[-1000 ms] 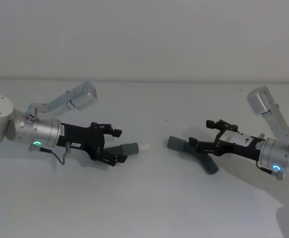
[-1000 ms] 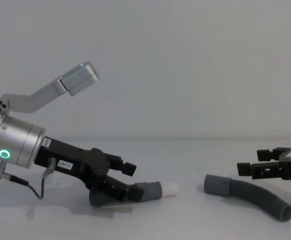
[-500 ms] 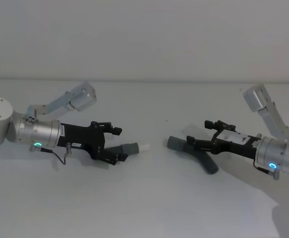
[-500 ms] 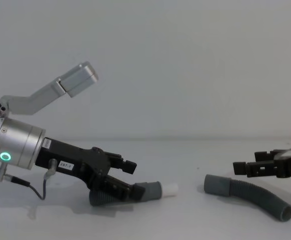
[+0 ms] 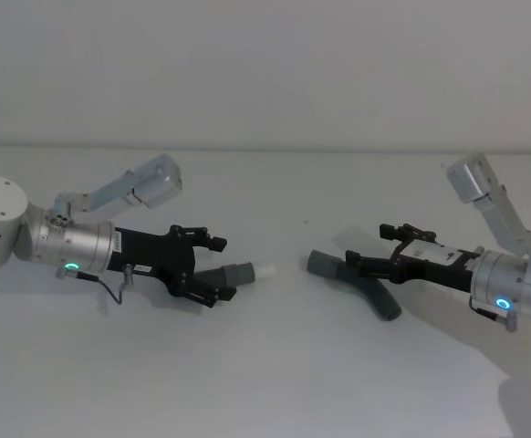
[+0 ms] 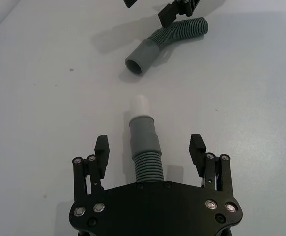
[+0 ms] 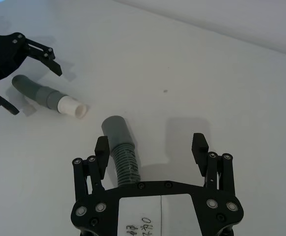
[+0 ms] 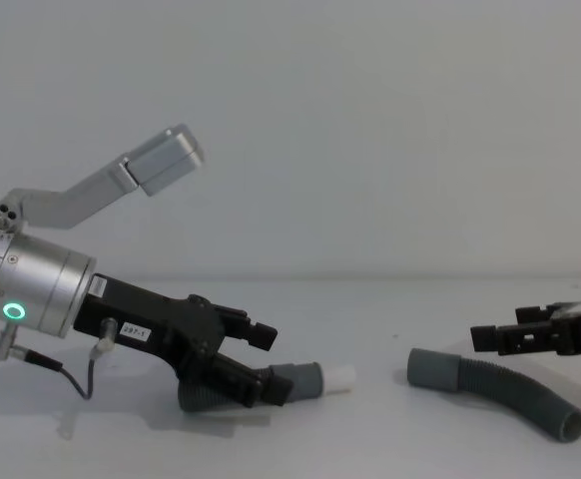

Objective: Use both hands to pick up one end of the pipe from the table, align the ends, and insert them.

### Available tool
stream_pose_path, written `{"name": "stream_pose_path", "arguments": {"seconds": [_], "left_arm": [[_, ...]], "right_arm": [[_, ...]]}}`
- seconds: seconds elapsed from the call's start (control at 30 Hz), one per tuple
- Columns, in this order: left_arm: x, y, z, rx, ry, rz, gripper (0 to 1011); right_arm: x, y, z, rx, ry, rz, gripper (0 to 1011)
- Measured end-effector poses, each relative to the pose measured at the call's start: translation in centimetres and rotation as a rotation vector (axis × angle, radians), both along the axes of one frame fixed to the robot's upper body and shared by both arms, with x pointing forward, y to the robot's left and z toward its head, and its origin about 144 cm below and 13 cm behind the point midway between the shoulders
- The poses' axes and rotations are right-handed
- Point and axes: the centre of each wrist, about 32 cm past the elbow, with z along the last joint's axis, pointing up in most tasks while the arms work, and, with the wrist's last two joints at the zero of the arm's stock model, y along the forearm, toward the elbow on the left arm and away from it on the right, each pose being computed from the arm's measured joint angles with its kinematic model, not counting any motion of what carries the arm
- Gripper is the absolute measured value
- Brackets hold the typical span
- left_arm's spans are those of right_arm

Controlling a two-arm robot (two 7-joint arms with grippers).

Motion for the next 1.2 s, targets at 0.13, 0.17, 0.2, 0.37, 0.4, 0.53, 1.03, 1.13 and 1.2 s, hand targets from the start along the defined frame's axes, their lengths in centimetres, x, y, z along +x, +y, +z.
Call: {"name": "stream_pose_path", "arguments": {"seconds": [0.13,0.17,0.2,0.37,0.4,0.53,1.03,1.13,1.2], "left_arm": [[-0.05,-0.14,0.09,0.008,-0.005,-0.003,1000],[-0.08,-0.20,0.12,0.013,-0.007,-0.003,1000],[-0.10,-0.25,0.13,0.015,-0.008,-0.005,1000],[-0.19,-0.49,0.13,0.029,-0.012,-0.008,1000],[-0.20,-0.54,0.12,0.031,-0.012,-0.008,1000],[-0.26,-0.69,0.00,0.039,-0.011,-0.009,1000],[-0.34,-0.88,-0.49,0.047,-0.002,0.005,1000],[-0.34,-0.88,-0.53,0.048,0.000,0.008,1000],[-0.34,-0.89,-0.55,0.047,0.002,0.010,1000]], "right_arm": [[-0.20,-0.10,-0.02,-0.008,0.005,-0.004,1000],[-0.29,-0.14,-0.05,-0.010,0.006,-0.005,1000],[-0.33,-0.16,-0.06,-0.012,0.006,-0.005,1000],[-0.55,-0.26,-0.13,-0.020,0.011,-0.006,1000],[-0.62,-0.29,-0.15,-0.023,0.013,-0.006,1000],[-0.76,-0.35,-0.17,-0.030,0.017,-0.005,1000],[-0.99,-0.15,-0.04,-0.057,0.029,0.012,1000],[-0.99,-0.07,0.00,-0.064,0.033,0.025,1000],[-0.99,-0.03,0.01,-0.066,0.035,0.031,1000]]}}
